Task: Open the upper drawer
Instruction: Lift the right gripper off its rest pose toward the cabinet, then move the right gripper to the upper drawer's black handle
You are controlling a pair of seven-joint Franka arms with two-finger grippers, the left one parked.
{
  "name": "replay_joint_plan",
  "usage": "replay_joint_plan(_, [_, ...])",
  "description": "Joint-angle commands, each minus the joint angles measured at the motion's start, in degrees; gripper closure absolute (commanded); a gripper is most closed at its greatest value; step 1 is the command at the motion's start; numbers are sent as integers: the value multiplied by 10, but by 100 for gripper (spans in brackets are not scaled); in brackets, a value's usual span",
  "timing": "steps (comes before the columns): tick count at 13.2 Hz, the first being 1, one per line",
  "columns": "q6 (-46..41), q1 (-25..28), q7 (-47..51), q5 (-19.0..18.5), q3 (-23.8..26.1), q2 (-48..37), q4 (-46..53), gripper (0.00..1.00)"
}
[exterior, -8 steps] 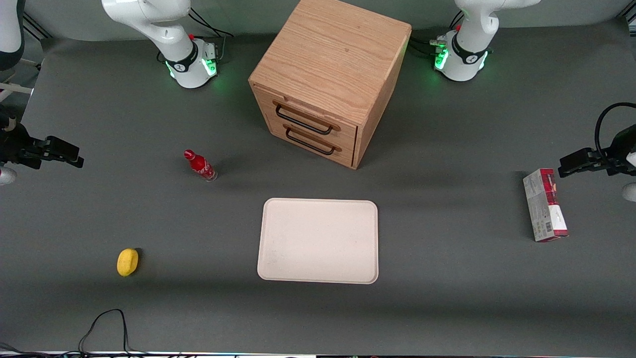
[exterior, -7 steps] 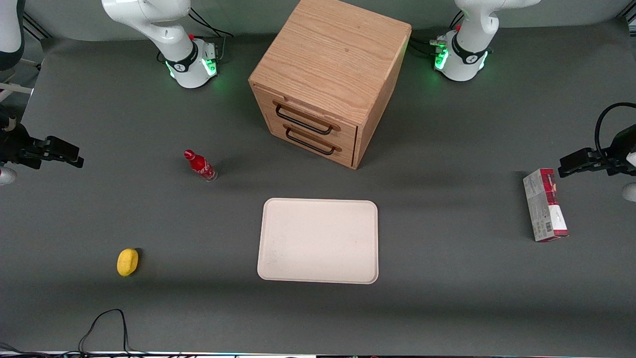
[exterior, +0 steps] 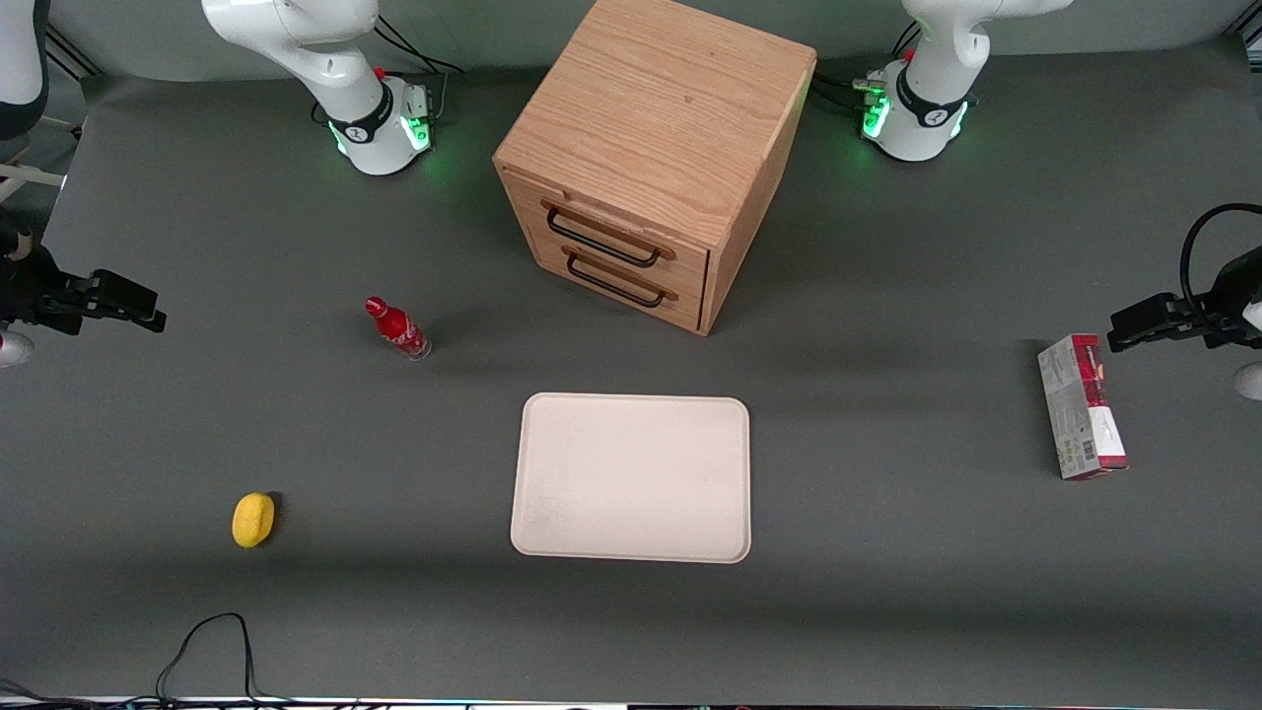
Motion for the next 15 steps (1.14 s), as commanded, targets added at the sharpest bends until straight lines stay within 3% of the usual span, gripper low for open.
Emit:
replay_joint_plan(1, [-9,10,-36,-1,-1,0,6,0])
replay_joint_plan(5, [-9,72,-43,31,4,12,16,0])
replay_joint_plan(15, [11,331,-44,35,9,99,96,0])
